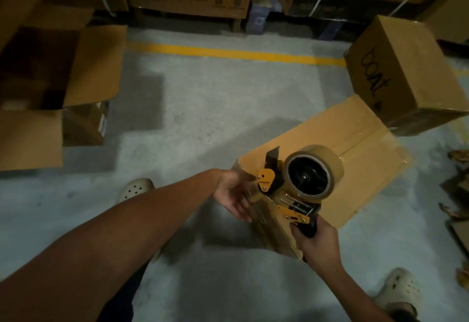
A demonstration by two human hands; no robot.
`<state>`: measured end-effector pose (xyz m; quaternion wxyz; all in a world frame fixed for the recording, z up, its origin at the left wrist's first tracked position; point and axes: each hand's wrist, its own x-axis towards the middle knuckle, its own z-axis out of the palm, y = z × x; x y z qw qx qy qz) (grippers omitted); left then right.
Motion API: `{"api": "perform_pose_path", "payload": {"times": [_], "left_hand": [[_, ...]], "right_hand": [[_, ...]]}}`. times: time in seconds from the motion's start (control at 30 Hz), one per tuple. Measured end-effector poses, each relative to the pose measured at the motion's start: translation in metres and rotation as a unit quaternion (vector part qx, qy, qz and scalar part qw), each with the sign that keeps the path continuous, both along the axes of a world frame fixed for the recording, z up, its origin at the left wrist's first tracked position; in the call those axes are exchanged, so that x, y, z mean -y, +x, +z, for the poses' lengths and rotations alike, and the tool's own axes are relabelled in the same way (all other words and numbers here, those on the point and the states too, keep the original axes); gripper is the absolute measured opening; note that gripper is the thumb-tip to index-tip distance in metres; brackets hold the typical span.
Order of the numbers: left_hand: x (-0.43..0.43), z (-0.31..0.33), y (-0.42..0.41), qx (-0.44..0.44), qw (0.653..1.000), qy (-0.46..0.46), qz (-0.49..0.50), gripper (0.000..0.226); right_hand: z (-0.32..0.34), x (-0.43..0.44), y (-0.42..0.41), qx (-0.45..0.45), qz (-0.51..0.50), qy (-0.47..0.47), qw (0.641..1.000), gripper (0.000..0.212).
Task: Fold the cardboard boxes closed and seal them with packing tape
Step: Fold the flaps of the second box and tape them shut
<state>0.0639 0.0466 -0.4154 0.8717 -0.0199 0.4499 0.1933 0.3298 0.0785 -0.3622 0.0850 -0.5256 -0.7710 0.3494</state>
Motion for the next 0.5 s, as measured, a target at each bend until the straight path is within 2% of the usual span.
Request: {"api": "perform_pose_path", "payload": {"times": [0.07,0.1,0.17,0.23,0.33,0.5], "left_hand": [[0.002,-0.003,0.001,0.04,0.999,0.009,0.03,0.063],[0.002,-0.001,0.0,0.037,0.998,0.026,0.038,0.053],[0.001,0.005,-0.005,0.005,0.996,0.052,0.066,0.027],[-0.004,0.008,-0.012,-0.041,0.991,0.066,0.109,0.015],[-0.013,0.018,-0.022,-0.106,0.98,0.117,0.119,0.018],[-0.019,0.023,-0.051,-0.236,0.953,0.171,0.086,0.018]], "right_hand": [[0.002,-0.004,-0.002,-0.001,-0.007,-0.003,1.0,0.025],[0.003,-0.006,-0.004,-0.003,-0.009,0.001,1.0,0.026],[0.006,-0.01,-0.006,-0.01,-0.011,0.005,1.0,0.026],[0.009,-0.012,-0.01,-0.016,-0.014,0.007,1.0,0.024],[0.012,-0.013,-0.015,-0.015,-0.01,0.019,1.0,0.023],[0.008,-0.015,-0.033,-0.008,0.05,0.049,0.997,0.036]]}}
